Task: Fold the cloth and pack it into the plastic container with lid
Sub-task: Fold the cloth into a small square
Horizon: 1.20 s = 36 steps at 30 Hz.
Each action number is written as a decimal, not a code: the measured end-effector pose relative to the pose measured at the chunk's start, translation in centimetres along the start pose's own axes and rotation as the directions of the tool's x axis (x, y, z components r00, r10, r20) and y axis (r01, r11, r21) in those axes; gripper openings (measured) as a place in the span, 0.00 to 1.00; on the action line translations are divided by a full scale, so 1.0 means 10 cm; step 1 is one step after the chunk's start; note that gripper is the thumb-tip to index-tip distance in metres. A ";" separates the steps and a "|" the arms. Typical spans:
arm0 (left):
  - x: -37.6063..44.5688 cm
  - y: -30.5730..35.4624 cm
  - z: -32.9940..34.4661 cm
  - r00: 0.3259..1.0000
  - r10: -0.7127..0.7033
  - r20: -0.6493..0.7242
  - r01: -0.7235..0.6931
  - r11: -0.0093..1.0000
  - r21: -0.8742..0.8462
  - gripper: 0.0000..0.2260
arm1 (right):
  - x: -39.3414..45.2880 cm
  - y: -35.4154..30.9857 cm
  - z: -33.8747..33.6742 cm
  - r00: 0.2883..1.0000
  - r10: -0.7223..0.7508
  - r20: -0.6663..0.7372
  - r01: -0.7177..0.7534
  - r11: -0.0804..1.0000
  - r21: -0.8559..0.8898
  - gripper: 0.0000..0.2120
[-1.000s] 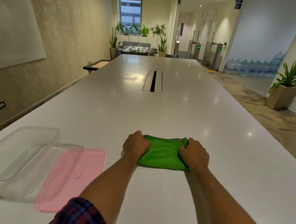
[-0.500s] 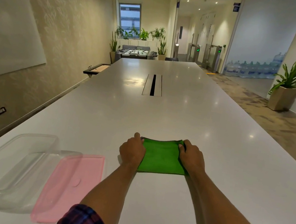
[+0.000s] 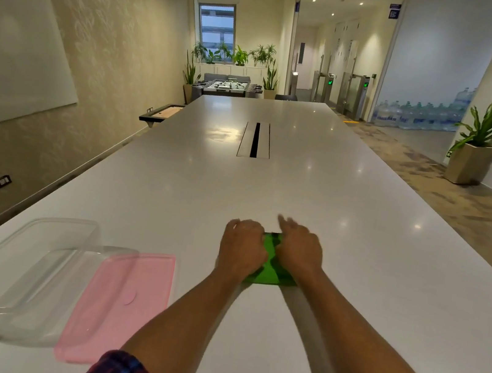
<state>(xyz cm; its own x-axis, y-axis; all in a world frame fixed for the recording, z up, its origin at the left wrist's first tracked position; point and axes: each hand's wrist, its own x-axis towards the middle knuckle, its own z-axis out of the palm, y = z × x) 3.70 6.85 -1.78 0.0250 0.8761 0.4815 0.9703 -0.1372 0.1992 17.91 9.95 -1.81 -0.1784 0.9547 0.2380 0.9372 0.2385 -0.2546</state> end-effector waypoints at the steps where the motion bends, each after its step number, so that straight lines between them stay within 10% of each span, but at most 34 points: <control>1: -0.06 0.04 0.03 0.999 0.024 0.037 -0.023 0.999 -0.027 0.12 | -0.03 -0.08 0.03 0.998 -0.049 0.029 0.047 0.997 0.064 0.26; 10: -0.29 -0.32 0.25 0.956 -0.100 0.275 0.122 0.991 -0.062 0.37 | -0.30 0.02 0.32 0.997 0.043 0.065 -0.046 0.997 0.056 0.30; 23: -0.42 -0.39 0.20 0.974 -0.146 0.176 0.155 0.987 -0.040 0.26 | -0.43 0.12 0.27 0.856 0.455 -0.246 -0.449 0.890 0.080 0.27; 29: -0.46 -0.33 0.10 0.987 -0.142 -0.074 0.135 0.986 -0.102 0.18 | -0.43 0.20 0.20 0.828 0.549 -0.114 -0.541 0.835 0.096 0.31; 36: -0.51 -0.33 0.06 0.985 -0.172 -0.027 0.168 0.980 -0.108 0.15 | -0.33 -0.02 -0.08 0.844 0.531 -0.076 -0.406 0.724 0.559 0.18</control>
<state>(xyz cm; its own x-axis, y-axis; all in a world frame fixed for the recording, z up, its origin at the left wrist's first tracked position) 0.47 3.11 -5.44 -0.1483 0.8741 0.4626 0.9290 -0.0372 0.3681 18.51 6.62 -1.78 0.3703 0.9188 0.1365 0.5829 -0.1154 -0.8043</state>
